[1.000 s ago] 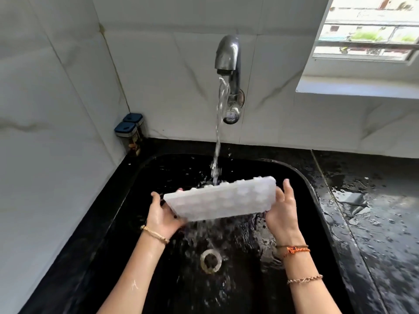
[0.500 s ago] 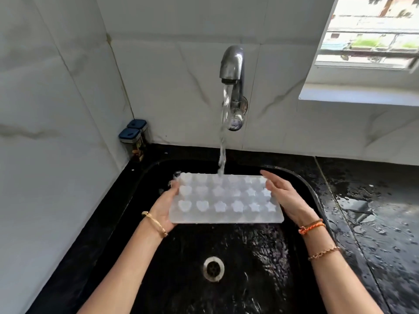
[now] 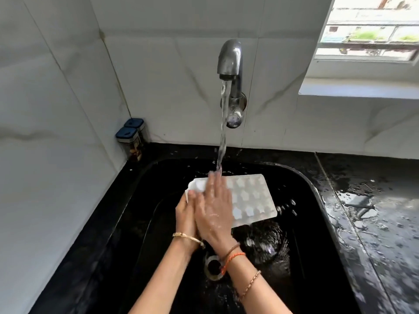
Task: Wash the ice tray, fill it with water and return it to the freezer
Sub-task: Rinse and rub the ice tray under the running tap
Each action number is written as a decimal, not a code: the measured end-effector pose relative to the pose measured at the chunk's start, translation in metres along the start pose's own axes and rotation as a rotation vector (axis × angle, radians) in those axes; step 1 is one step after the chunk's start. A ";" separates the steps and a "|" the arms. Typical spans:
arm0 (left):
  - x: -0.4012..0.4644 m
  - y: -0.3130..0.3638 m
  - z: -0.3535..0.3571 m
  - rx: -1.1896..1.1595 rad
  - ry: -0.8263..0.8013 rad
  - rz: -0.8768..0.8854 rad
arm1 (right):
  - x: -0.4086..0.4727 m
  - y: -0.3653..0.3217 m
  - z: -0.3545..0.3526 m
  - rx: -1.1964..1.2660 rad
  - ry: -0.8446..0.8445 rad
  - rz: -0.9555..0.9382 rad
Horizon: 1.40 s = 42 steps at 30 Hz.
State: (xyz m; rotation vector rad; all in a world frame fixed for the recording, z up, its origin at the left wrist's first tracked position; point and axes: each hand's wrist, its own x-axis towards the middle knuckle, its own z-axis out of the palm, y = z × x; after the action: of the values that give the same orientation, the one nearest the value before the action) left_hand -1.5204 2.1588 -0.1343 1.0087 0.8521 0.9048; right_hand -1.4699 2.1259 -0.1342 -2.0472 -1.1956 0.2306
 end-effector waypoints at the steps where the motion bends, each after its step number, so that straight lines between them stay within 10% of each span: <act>1: -0.002 0.001 -0.003 -0.028 0.000 0.000 | -0.005 0.000 0.002 -0.014 -0.031 -0.087; 3: -0.005 0.004 -0.015 -0.033 0.045 0.019 | 0.004 0.021 -0.007 -0.125 -0.004 -0.140; 8: -0.012 0.002 -0.032 -0.016 0.097 0.043 | 0.039 0.057 -0.044 0.046 0.070 0.443; 15: -0.013 -0.008 -0.016 -0.155 0.016 -0.085 | -0.022 -0.010 0.025 0.099 -0.003 0.023; 21: -0.025 -0.006 -0.036 -0.014 0.046 0.065 | 0.053 0.057 -0.042 0.070 0.105 0.591; 29: -0.012 -0.009 -0.027 0.205 -0.150 0.227 | 0.013 -0.002 0.004 0.151 0.070 0.080; 34: -0.018 -0.009 -0.038 0.209 -0.220 0.188 | 0.065 0.043 -0.058 -0.239 -0.113 0.378; 42: -0.015 -0.010 -0.024 0.156 -0.114 0.122 | 0.035 0.004 -0.017 -0.031 -0.020 0.141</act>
State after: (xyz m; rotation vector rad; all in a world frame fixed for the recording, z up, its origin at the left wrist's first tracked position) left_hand -1.5458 2.1503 -0.1489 1.2476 0.7802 0.8845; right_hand -1.4397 2.1439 -0.1174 -2.1633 -1.0736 0.3024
